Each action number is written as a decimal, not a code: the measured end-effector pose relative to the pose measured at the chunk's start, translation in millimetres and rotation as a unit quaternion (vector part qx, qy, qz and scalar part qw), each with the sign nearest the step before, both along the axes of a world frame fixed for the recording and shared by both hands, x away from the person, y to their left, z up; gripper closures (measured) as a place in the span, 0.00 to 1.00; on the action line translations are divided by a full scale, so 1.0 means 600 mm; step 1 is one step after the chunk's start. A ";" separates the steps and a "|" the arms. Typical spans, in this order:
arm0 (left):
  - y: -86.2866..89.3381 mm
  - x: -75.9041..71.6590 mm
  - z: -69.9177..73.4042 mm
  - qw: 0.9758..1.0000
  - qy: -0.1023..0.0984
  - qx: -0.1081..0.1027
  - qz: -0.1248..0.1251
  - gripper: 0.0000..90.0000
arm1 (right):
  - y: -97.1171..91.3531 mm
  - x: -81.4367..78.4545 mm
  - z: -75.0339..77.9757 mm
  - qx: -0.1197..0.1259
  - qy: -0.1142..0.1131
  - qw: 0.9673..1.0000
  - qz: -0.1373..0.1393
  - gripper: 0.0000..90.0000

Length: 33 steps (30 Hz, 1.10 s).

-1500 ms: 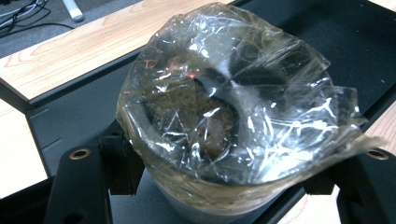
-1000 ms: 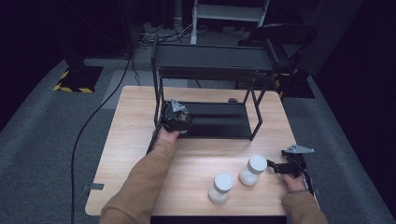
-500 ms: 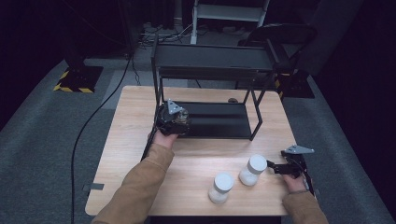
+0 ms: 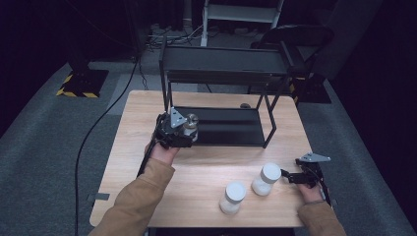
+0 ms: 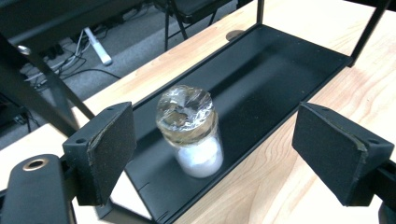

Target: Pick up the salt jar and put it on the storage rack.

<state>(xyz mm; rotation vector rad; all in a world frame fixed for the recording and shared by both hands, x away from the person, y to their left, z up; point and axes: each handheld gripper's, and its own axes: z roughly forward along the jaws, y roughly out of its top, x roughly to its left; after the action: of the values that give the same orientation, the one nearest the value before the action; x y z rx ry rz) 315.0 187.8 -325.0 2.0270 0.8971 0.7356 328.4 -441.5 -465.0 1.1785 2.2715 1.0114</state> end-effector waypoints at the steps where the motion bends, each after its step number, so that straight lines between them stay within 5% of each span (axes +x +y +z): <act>1: 0.011 -0.009 0.006 1.000 0.001 -0.004 0.002 0.15 | 0.000 0.000 0.000 0.000 0.000 1.000 0.000 0.12; 17: 0.054 -0.065 0.003 1.000 0.008 0.000 0.001 0.15 | 0.000 0.001 0.000 0.000 0.001 1.000 0.003 0.11; 33: 0.110 -0.104 -0.061 1.000 0.020 -0.005 0.009 0.15 | -0.001 0.002 0.001 -0.001 0.002 1.000 0.007 0.10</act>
<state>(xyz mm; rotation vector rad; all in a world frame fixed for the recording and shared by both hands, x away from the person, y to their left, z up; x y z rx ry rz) 252.7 253.8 -361.6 2.0332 0.9414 0.7016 329.5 -441.8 -464.5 1.1673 2.2863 1.0110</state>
